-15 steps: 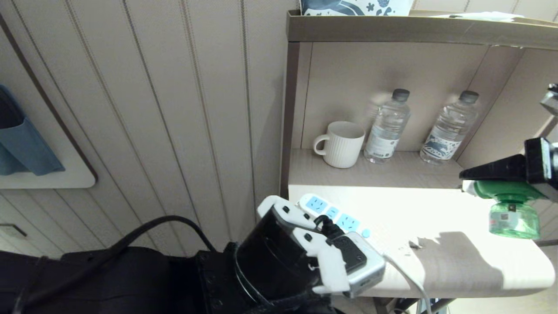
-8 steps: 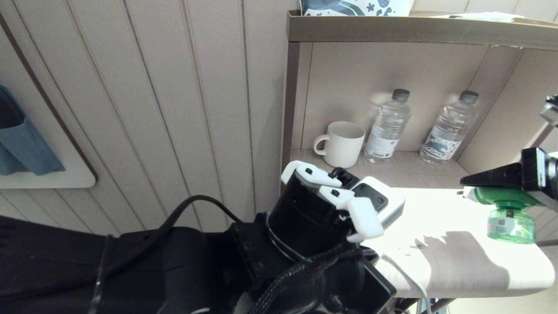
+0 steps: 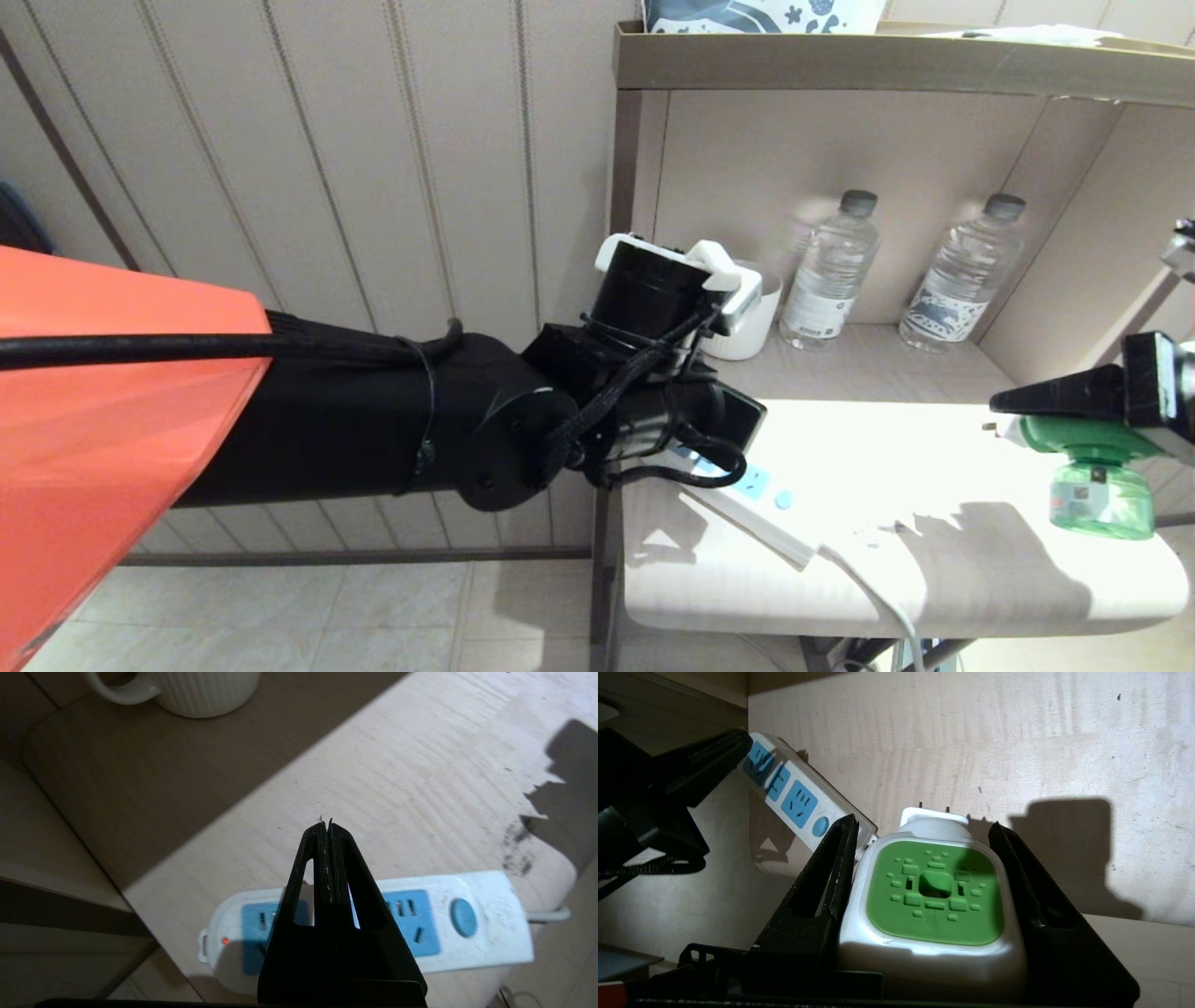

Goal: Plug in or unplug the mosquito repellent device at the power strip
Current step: Insert the plug into the socket

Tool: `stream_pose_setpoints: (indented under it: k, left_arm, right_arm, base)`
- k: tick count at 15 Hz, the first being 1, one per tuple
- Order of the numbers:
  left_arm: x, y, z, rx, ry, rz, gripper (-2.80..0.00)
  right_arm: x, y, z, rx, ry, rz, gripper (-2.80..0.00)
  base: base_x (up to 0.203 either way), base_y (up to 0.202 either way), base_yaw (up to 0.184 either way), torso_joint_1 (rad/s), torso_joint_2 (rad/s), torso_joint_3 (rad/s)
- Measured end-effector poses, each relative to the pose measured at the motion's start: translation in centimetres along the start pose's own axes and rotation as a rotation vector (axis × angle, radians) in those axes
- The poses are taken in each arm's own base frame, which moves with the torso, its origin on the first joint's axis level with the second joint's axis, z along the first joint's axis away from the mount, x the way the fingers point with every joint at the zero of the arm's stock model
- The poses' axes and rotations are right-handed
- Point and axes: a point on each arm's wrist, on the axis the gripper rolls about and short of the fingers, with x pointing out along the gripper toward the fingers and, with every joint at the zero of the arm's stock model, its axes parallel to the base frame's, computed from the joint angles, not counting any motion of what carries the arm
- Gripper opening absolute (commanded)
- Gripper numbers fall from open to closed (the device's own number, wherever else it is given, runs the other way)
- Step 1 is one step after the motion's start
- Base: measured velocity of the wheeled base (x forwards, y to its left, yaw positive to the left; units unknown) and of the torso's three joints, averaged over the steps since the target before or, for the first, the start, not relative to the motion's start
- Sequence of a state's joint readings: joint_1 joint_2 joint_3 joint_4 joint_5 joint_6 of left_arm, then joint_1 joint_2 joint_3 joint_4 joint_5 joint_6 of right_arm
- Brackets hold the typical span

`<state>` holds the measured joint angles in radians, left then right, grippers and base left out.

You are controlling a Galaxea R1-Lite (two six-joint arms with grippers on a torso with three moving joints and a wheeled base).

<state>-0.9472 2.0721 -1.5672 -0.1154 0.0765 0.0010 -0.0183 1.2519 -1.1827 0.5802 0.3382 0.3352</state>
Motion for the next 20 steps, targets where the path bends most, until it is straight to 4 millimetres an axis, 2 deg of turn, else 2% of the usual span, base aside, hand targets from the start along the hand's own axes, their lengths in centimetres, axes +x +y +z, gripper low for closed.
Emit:
stream_pose_setpoints:
  k: [3, 7, 13, 15, 20]
  left_arm:
    - [0.5, 1.4, 0.0, -0.001, 0.074, 0.012, -2.80]
    - [0.4, 2.0, 2.3, 0.010, 0.142, 0.008, -2.80]
    - [3.2, 2.2, 0.8, 0.067, 0.188, 0.035, -2.80]
    - [3.9, 2.9, 0.3, 0.060, 0.192, 0.052, -2.80]
    - [4.6, 4.0, -0.3, 0.050, 0.203, 0.071, -2.80]
  right_arm:
    - [0.3, -0.1, -0.2, -0.001, -0.004, 0.023, -2.80]
    - [0.9, -0.6, -0.7, -0.005, -0.030, 0.031, -2.80]
    - [0.9, -1.1, -0.9, 0.009, -0.023, 0.040, -2.80]
    - [0.9, -1.1, -1.0, 0.010, -0.018, 0.045, -2.80]
    - [1.1, -1.3, -1.2, 0.014, -0.006, 0.045, -2.80]
  base:
    - [0.000, 0.000, 0.000, 0.000, 0.00, 0.000]
    - [0.000, 0.000, 0.000, 0.000, 0.00, 0.000]
    - [0.000, 0.000, 0.000, 0.000, 0.00, 0.000]
    - [0.000, 0.000, 0.000, 0.000, 0.00, 0.000]
    - [0.000, 0.000, 0.000, 0.000, 0.00, 0.000]
